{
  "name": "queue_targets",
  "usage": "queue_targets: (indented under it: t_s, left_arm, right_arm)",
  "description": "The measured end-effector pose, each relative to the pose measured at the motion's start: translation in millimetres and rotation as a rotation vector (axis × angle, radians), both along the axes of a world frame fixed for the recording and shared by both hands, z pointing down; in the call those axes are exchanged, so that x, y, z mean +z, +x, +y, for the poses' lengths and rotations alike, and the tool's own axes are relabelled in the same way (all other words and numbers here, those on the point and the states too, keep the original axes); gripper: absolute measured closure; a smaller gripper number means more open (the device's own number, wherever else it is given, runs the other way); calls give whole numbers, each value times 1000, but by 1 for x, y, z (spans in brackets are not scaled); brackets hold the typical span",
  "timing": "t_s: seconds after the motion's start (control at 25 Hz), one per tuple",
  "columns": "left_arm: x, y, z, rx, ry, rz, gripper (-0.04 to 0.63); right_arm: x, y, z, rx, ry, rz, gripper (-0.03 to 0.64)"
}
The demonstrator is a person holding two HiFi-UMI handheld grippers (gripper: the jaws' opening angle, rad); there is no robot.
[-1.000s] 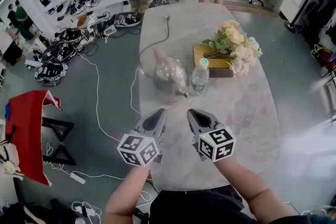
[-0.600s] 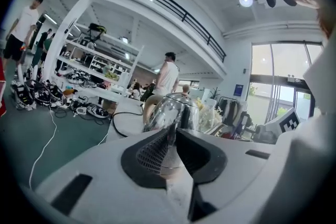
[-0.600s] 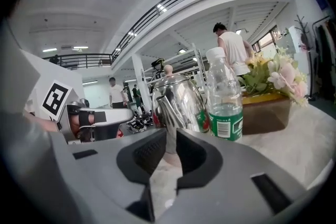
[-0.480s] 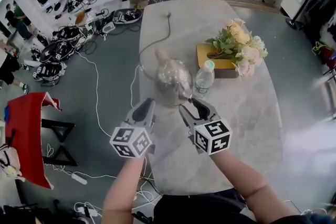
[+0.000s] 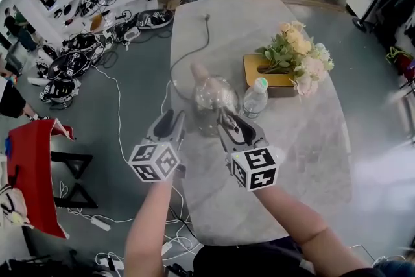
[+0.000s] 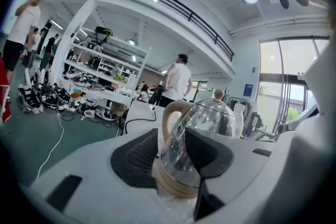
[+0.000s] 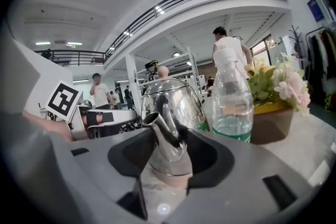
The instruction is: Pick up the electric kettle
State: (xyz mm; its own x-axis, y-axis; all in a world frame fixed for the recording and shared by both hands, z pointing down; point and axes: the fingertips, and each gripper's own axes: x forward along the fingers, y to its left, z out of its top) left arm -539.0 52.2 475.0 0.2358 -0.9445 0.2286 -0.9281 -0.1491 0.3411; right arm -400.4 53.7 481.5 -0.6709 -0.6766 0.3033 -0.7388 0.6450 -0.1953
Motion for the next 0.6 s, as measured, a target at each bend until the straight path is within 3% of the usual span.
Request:
queue_targets:
  t_s: [0.28, 0.6]
  left_arm:
    - [9, -14, -33, -15, -11, 10, 442]
    - [17, -18, -79, 25, -24, 13, 425]
  right_arm:
    - [-1, 3, 1, 28, 3, 3, 501]
    - [1, 7, -2, -51, 5, 7, 506]
